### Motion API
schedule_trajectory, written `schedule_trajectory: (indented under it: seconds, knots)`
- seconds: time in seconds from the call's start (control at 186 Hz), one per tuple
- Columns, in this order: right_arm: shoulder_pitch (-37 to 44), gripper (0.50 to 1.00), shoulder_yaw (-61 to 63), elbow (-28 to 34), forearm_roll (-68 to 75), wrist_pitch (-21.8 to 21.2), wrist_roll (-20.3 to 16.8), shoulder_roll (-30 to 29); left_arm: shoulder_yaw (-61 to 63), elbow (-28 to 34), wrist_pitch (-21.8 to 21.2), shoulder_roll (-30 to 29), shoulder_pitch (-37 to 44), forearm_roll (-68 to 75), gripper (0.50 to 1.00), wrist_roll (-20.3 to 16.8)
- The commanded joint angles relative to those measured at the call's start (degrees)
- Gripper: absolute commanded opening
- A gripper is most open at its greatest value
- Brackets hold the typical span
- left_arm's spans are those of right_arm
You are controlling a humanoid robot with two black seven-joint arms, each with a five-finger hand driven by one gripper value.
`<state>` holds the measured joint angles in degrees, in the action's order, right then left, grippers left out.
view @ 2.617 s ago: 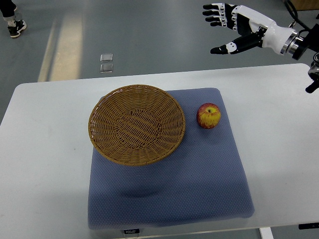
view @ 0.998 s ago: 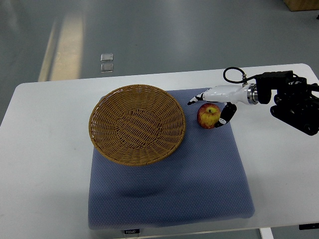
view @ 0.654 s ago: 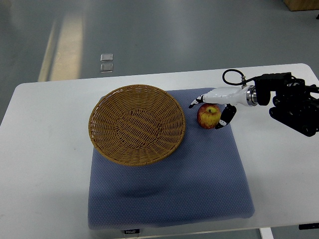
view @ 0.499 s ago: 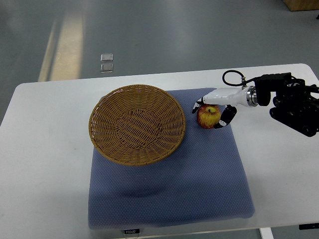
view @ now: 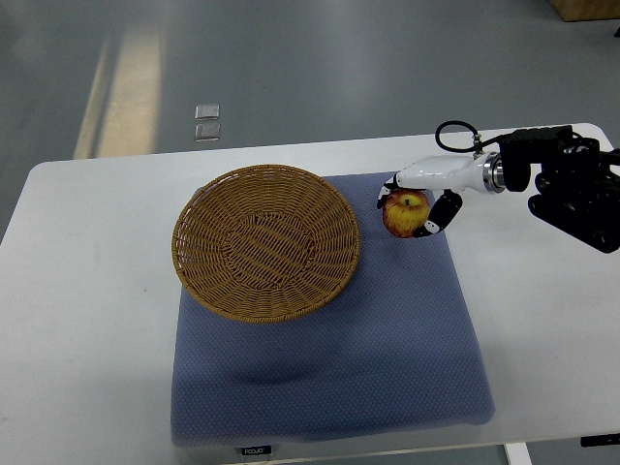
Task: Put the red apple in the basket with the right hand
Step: 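Close the right hand fingers and lift the red apple, then carry the apple with the right hand over the wicker basket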
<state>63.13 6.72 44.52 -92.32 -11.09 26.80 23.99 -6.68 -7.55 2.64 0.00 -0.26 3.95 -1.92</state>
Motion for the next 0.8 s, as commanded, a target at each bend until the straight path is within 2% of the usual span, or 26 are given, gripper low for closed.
schedule_trajectory:
  seconds: [0.0,0.161,0.29,0.381,0.531,0.536,0.547,0.794]
  knots:
    - [2.4,0.672,0.1,-0.1,0.4,0.1,0.0,0.1,0.0,0.0,0.0,0.0,0.0,0.0,1.0,0.0]
    - [5.4,0.672,0.8,-0.1,0.6,0.5,0.0,0.1,0.0,0.0,0.0,0.0,0.0,0.0,1.0,0.1]
    - [9.8,0.674,1.0,0.7,1.4,3.4,0.1,-1.5,0.0,0.0,0.0,0.0,0.0,0.0,1.0,0.0]
    - [10.2,0.678,1.9,0.7,2.1,5.6,0.2,-4.5,0.0,0.0,0.0,0.0,0.0,0.0,1.0,0.0]
    - [10.2,0.68,2.2,0.7,2.2,5.8,0.1,-7.9,0.0,0.0,0.0,0.0,0.0,0.0,1.0,0.0]
    - [10.0,0.68,2.2,0.7,2.2,5.9,-0.1,-10.1,0.0,0.0,0.0,0.0,0.0,0.0,1.0,0.0]
    - [9.9,0.68,2.2,0.6,2.2,6.0,-0.2,-10.5,0.0,0.0,0.0,0.0,0.0,0.0,1.0,0.0]
    - [8.2,0.684,2.2,-0.3,2.1,6.0,-0.6,-18.0,0.0,0.0,0.0,0.0,0.0,0.0,1.0,0.1]
